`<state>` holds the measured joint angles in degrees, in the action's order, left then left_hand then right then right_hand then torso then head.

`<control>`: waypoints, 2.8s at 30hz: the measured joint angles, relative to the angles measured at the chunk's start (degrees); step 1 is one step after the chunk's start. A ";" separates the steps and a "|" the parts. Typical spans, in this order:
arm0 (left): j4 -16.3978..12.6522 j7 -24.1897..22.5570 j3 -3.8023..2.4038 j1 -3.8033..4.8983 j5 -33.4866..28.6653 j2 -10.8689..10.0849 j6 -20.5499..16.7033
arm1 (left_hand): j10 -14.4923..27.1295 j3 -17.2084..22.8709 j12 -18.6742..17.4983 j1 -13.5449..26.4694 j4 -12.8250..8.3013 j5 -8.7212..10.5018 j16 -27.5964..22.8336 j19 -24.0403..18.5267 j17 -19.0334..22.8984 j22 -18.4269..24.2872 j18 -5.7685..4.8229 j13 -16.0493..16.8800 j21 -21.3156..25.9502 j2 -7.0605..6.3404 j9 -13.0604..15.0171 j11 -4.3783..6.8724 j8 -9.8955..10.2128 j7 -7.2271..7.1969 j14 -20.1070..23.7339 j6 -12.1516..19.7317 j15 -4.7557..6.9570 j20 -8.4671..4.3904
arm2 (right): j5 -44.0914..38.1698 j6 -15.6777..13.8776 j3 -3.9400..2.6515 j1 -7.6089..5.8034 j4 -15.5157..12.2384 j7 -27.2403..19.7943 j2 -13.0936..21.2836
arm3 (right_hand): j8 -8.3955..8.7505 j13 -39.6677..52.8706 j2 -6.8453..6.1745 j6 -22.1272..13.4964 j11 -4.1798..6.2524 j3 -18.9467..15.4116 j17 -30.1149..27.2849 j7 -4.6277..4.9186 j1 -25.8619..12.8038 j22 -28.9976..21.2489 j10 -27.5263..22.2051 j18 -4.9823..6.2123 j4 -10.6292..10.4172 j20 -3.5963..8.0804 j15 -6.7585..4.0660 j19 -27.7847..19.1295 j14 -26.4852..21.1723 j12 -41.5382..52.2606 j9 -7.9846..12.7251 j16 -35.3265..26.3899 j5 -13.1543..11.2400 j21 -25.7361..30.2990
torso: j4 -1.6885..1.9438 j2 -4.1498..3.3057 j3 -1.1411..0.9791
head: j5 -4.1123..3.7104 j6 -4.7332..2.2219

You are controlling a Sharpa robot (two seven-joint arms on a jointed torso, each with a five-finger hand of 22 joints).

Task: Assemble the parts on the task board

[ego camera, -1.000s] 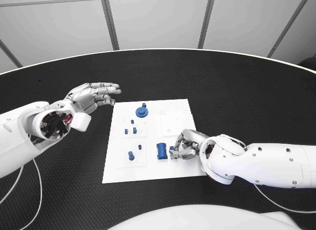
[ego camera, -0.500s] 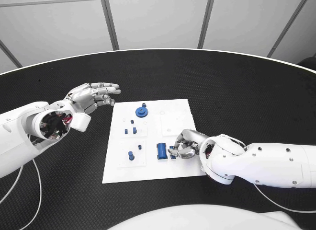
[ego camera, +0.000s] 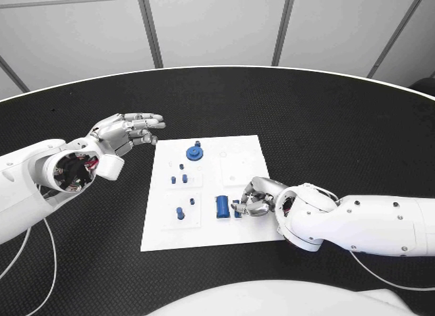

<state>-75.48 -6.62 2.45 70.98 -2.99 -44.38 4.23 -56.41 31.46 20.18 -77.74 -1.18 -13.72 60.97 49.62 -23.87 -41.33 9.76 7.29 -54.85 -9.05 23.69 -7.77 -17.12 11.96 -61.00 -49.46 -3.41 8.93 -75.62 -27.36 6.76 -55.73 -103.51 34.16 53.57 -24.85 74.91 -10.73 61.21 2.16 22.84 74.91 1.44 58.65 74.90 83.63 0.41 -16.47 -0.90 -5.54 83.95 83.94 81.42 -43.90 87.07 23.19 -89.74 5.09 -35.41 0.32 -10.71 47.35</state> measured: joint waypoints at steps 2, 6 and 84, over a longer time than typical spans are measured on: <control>-0.01 0.00 0.00 0.00 0.00 -0.02 -0.02 | 0.00 0.00 0.00 0.00 0.00 0.00 0.00 0.00 0.00 0.00 0.00 0.00 0.00 0.00 0.00 0.00 0.00 0.00 0.00 0.00 0.00 0.00 | 0.00 0.11 0.00 0.00 -0.13 0.00 0.10 | 0.00 0.00 -0.03 0.00 0.09 -0.34 0.00 0.00 0.05 0.00 0.09 0.00 0.34 0.00 0.00 0.00 0.00 0.00 0.00 0.00 -0.51 0.00 | -0.01 -0.01 0.00 | 0.00 0.01; -0.05 0.00 0.00 0.00 0.00 -0.09 -0.04 | 0.00 0.00 0.00 0.00 0.00 0.00 0.00 0.00 0.00 0.00 0.00 0.00 0.00 0.00 0.00 0.00 0.00 0.00 0.00 0.00 0.00 0.00 | 0.00 0.19 0.00 0.00 -0.67 -0.02 0.61 | 0.00 0.00 -0.22 0.00 0.20 -0.55 0.00 0.00 1.91 0.00 0.20 0.00 0.56 0.00 0.00 0.00 0.00 0.00 0.00 0.00 -0.89 0.00 | -0.01 -0.01 0.00 | 0.07 0.05; 0.68 -0.21 0.01 -0.12 0.00 0.29 0.19 | 0.21 0.00 0.00 0.00 0.00 0.00 0.00 0.00 0.02 0.01 0.00 -0.03 0.00 0.00 -0.03 -0.21 0.00 0.00 0.00 0.00 0.00 0.00 | 1.23 -3.43 0.01 0.01 -4.09 -8.80 5.26 | -0.18 -0.01 0.18 -0.32 0.19 -4.01 0.02 0.30 6.76 0.00 0.20 0.00 0.25 0.20 0.02 0.20 0.00 -1.04 0.70 0.00 -6.14 0.00 | -0.26 0.36 -0.04 | 0.48 0.12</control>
<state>-74.80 -6.83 2.46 70.86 -2.99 -44.09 4.42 -56.20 31.46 20.18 -77.74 -1.18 -13.72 60.97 49.62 -23.85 -41.32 9.76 7.26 -54.86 -9.05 23.66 -7.98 -17.12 11.96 -61.00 -49.46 -3.41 8.93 -74.39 -30.79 6.77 -55.72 -107.61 25.36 58.83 -25.03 74.90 -10.54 60.89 2.35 18.82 74.93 1.74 65.41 74.90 83.83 0.42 -16.22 -0.70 -5.52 84.15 83.94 80.38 -43.20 87.07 17.05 -89.74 4.83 -35.05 0.28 -10.23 47.47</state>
